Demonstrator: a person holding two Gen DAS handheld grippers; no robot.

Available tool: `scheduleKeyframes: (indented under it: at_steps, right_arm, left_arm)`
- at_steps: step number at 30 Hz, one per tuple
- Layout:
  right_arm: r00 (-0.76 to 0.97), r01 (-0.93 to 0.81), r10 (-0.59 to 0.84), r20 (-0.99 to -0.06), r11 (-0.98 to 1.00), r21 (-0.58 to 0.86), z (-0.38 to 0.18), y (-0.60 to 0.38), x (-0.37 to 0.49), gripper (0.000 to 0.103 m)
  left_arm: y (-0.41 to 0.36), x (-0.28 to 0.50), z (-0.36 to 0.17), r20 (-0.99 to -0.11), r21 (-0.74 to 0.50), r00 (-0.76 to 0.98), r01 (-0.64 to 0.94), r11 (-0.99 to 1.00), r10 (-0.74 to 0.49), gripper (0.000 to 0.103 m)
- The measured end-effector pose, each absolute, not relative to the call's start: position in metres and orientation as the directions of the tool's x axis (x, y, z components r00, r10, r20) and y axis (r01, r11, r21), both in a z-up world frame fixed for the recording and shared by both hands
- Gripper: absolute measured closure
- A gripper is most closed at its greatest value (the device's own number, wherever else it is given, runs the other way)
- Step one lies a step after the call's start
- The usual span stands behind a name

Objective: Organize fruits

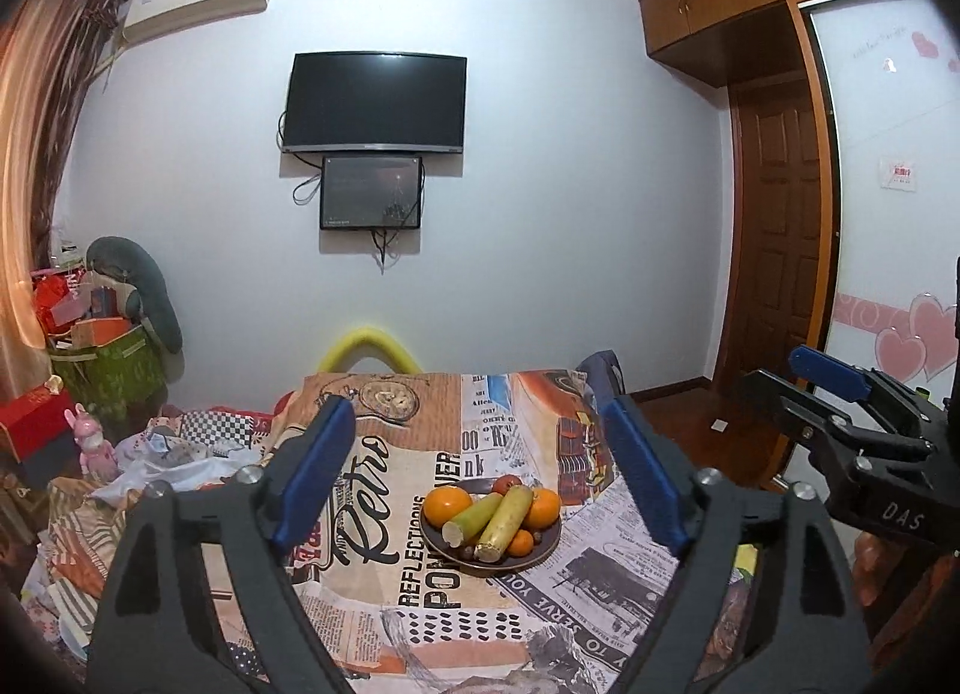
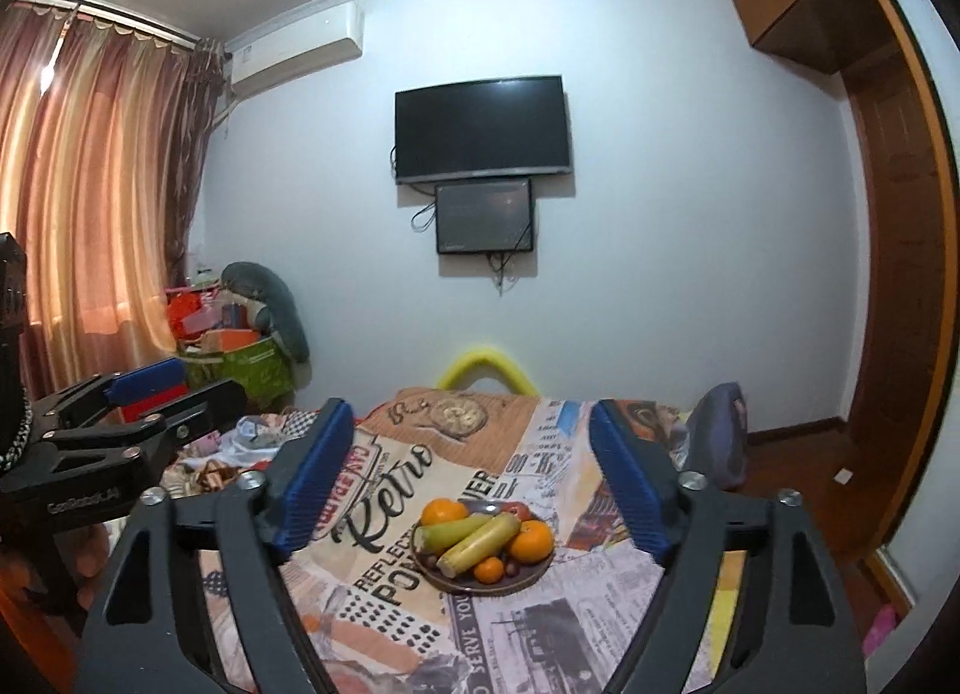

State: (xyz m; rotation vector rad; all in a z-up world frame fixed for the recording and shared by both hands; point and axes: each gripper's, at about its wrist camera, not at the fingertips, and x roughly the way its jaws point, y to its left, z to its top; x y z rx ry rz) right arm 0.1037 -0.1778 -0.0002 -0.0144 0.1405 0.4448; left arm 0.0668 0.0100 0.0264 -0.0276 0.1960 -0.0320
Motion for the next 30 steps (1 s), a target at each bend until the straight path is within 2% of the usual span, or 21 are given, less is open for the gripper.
scheduleKeyframes:
  at_steps: [4,6,8,30]
  right_arm:
    - [0.902,-0.414,0.412,-0.126,0.91,0.012,0.002,-0.177,0.1,0.011]
    - [0.909,-0.402,0.4,-0.117,0.916,0.013,0.002,-0.177,0.1,0.003]
    - [0.916,-0.388,0.387,-0.109,0.921,0.009,0.002,-0.178,0.097,0.0]
    - [0.92,-0.372,0.37,-0.126,0.928,0.006,-0.002,-0.184,0.09,0.0]
  left_arm:
    - [0.01,0.064,0.025,-0.187,-0.026,0.982,0.025,0.999,-0.03,0.008]
    - [0.009,0.063,0.025,-0.185,-0.024,0.982,0.024,0.999,-0.028,0.007]
    - [0.008,0.062,0.024,-0.185,-0.024,0.982,0.023,0.999,-0.027,0.006]
    - [0.006,0.059,0.016,-0.184,-0.021,0.983,0.02,1.0,-0.023,0.002]
